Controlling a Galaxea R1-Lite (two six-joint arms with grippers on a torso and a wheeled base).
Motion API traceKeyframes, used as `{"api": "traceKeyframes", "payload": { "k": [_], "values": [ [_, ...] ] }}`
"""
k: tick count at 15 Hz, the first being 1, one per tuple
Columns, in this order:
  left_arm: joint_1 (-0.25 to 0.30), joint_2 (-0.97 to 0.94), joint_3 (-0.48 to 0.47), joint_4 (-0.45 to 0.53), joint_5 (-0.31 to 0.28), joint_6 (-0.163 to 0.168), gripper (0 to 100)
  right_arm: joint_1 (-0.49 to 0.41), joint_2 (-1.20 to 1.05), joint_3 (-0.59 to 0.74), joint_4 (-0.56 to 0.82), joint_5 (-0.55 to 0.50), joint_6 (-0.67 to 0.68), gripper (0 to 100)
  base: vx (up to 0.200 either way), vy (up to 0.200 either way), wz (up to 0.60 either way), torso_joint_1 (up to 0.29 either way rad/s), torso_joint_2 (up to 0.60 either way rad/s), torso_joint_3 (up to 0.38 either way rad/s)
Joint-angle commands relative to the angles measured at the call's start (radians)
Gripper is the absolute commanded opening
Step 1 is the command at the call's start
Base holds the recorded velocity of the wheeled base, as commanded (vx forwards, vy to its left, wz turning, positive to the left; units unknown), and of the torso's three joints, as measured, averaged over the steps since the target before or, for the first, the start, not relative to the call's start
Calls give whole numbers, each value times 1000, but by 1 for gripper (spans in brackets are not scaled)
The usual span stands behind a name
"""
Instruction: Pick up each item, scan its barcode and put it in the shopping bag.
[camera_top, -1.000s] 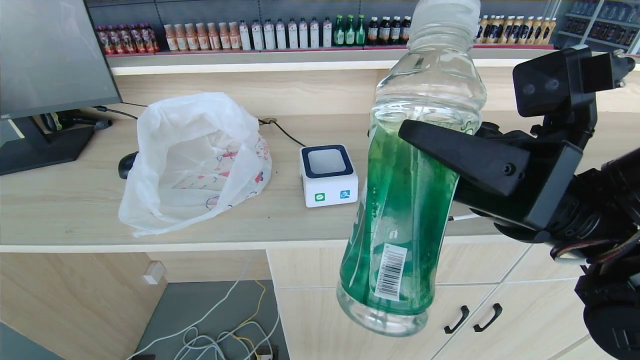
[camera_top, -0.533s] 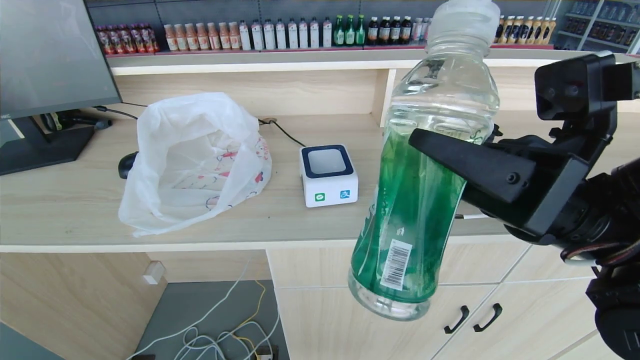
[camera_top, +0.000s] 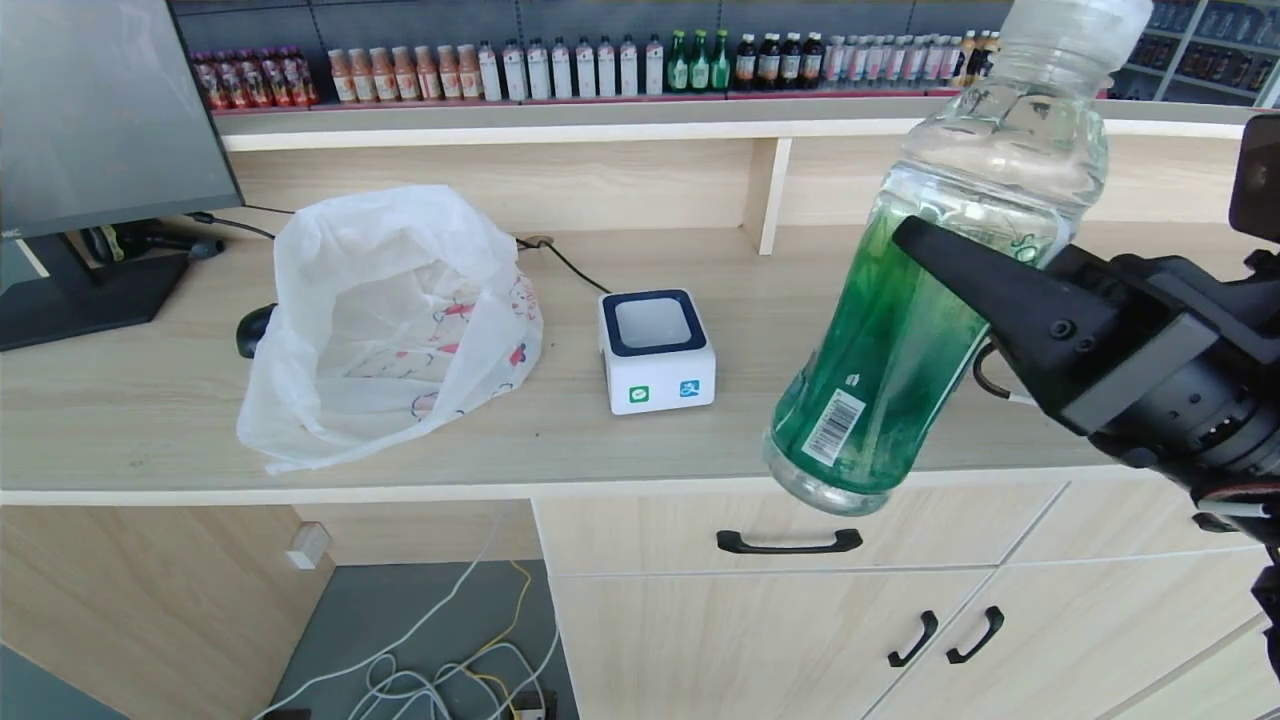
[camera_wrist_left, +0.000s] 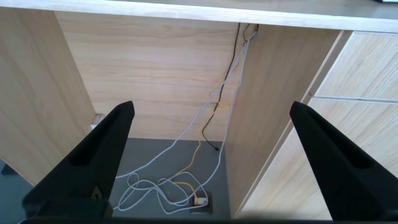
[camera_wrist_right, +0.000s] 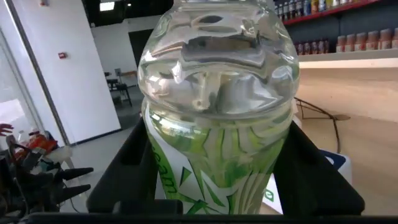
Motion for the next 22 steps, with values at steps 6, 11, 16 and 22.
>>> {"api": "traceKeyframes", "payload": {
  "k": [6, 11, 16, 22],
  "values": [
    [0, 0, 0, -1, 0, 0, 100, -9, -37, 121, 0, -352, -198, 0, 0, 0, 0, 0, 0, 0],
    [0, 0, 0, -1, 0, -2, 100, -42, -36, 123, 26, -585, -339, 0, 0, 0, 0, 0, 0, 0],
    [0, 0, 0, -1, 0, -3, 100, -61, -39, 88, 27, -650, -472, 0, 0, 0, 0, 0, 0, 0],
    [0, 0, 0, -1, 0, -3, 100, -55, -20, 71, 0, -663, -557, 0, 0, 33, 0, 0, 0, 1]
  ]
}}
